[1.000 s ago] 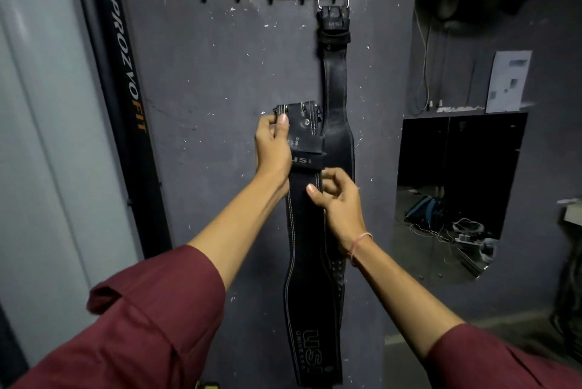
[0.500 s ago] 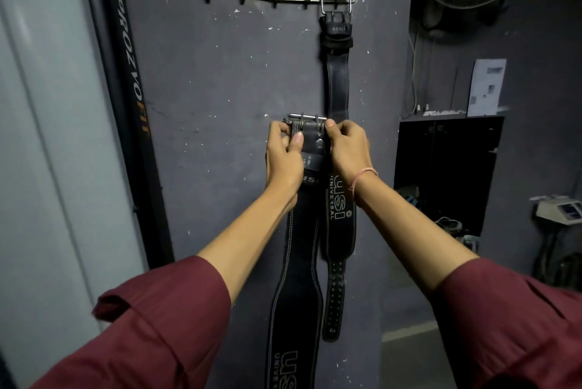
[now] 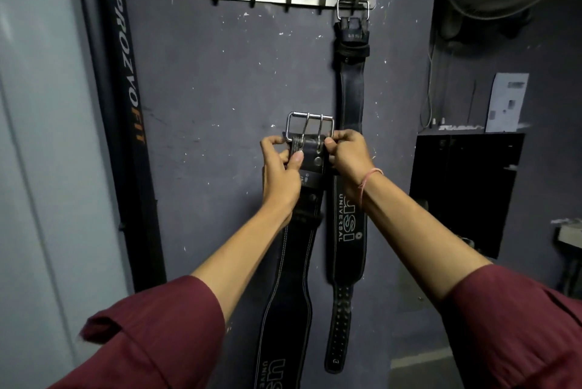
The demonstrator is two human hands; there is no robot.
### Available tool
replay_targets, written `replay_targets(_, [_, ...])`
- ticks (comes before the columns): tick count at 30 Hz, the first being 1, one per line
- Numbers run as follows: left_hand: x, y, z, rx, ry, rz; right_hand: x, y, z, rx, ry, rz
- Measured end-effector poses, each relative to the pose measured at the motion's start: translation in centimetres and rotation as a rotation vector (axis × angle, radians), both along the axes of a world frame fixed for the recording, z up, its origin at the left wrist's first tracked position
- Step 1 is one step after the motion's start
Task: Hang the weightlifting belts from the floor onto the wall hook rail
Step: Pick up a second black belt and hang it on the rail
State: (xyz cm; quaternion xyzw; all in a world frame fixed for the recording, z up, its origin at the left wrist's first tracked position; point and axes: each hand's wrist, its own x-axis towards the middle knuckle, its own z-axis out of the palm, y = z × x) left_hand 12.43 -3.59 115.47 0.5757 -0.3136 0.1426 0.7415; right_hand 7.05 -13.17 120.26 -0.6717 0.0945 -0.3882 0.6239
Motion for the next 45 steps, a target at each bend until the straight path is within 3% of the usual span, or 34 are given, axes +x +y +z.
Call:
replay_targets(4, [2.4,-2.5,1.6,-0.025,-0.034,0.063,2.7,-2.8,0.4,-0.095,-0.078,0.045])
replay_targets(12, [7.3,-8.7,9.1,-0.005,-0.191,0.225,9.0,-7.9,6.1,-0.313,-0.321,-0.150])
replay_targets(18, [11.6,-12.3,16.2,0.084,-0.321,0.382,13.3,-11.0,13.4,-0.233,-0.534,-0.209])
replay_targets(28, [16.8,-14.9,28.9,0.100,-0.314,0.536,17.0,-13.6,26.0,-0.218,-0.387,-0.297])
replay_targets(36, [19.3,-15.3,30.1,0.078,-0.217,0.391,17.3,-14.4,27.5,-0.196,-0.275,-0.311])
replay_targets(40, [20.0,-15.2,28.9,0.084,-0.214,0.356,16.2,-14.0,26.5,-0.312,-0.170,-0.349])
replay_targets(45, [19.0,-14.4,26.9,0.099,-0.278,0.370,16.0,-12.8,23.1,-0.614,-0.185,-0.523])
